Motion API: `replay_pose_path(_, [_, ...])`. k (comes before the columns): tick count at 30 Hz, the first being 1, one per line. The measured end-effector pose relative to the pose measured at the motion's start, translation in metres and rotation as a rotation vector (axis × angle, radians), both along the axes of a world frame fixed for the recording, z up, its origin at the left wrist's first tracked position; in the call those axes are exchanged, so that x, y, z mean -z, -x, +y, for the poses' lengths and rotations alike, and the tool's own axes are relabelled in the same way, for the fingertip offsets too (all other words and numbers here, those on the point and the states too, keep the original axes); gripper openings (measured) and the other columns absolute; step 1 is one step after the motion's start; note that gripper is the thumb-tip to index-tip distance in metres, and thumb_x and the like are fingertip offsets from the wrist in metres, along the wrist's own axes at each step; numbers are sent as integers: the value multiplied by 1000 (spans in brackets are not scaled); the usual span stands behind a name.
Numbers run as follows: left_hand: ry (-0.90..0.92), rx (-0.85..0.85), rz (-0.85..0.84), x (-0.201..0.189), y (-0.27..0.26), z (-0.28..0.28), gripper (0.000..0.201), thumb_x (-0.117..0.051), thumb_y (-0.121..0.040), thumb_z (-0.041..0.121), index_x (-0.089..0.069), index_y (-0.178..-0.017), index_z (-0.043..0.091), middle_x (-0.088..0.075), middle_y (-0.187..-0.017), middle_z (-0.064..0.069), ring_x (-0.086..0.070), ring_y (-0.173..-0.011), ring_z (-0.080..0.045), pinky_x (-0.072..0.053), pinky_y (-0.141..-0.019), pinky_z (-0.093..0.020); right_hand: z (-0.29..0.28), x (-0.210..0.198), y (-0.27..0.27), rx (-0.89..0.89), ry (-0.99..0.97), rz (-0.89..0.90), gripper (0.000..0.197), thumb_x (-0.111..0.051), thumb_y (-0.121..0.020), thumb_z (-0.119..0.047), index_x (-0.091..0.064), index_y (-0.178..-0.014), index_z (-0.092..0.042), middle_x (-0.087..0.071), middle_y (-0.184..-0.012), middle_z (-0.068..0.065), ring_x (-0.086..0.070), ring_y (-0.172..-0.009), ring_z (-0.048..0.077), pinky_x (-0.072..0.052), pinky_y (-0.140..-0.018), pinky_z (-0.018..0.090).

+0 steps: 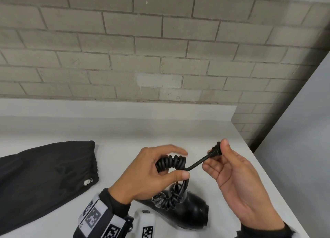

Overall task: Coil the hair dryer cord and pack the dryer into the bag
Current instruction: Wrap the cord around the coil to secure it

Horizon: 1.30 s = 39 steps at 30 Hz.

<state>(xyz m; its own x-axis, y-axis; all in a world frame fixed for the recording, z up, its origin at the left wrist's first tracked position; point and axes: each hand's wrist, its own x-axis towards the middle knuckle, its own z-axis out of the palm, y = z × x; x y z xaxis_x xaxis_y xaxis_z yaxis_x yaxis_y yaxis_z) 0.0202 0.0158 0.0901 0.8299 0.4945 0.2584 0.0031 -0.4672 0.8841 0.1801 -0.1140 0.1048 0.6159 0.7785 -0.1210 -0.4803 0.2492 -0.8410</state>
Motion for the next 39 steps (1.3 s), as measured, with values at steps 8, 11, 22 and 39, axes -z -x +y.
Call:
replay_pose_path(8, [-105, 18, 55, -2, -1, 0, 26, -73, -80, 57, -70, -94, 36, -62, -71, 10, -45, -53, -9, -39, -58, -23, 6, 8, 0, 14, 51, -2, 28, -58, -91, -33, -64, -80, -7, -65, -77, 14, -63, -56, 19, -58, -57, 29])
replay_pose_path(11, [-81, 30, 68, -6, 1, -1, 18, -78, -81, 45, -72, -95, 35, -63, -72, 20, -50, -54, -2, -40, -59, -17, 9, 18, 5, 13, 140, -31, 32, -57, -92, -34, -65, -88, -4, -69, -85, 16, -61, -57, 21, -56, -58, 33])
replay_pose_path(22, [-23, 78, 127, -14, 4, 0, 24, -85, -76, 35, -74, -96, 31, -73, -87, 8, -64, -68, -19, -50, -60, -32, 1, 34, 9, 127, 215, -932, 23, -47, -99, -23, -69, -99, -29, -71, -93, -9, -67, -96, 11, -52, -84, 22])
replay_pose_path(39, [-225, 134, 54, -23, 3, -1, 23, -79, -75, 23, -75, -98, 24, -75, -86, 9, -73, -81, -13, -59, -73, -35, -2, 37, 28, -552, -34, -477, 58, -75, -77, -40, -60, -125, -11, -63, -122, 23, -59, -116, 43, -49, -99, 49])
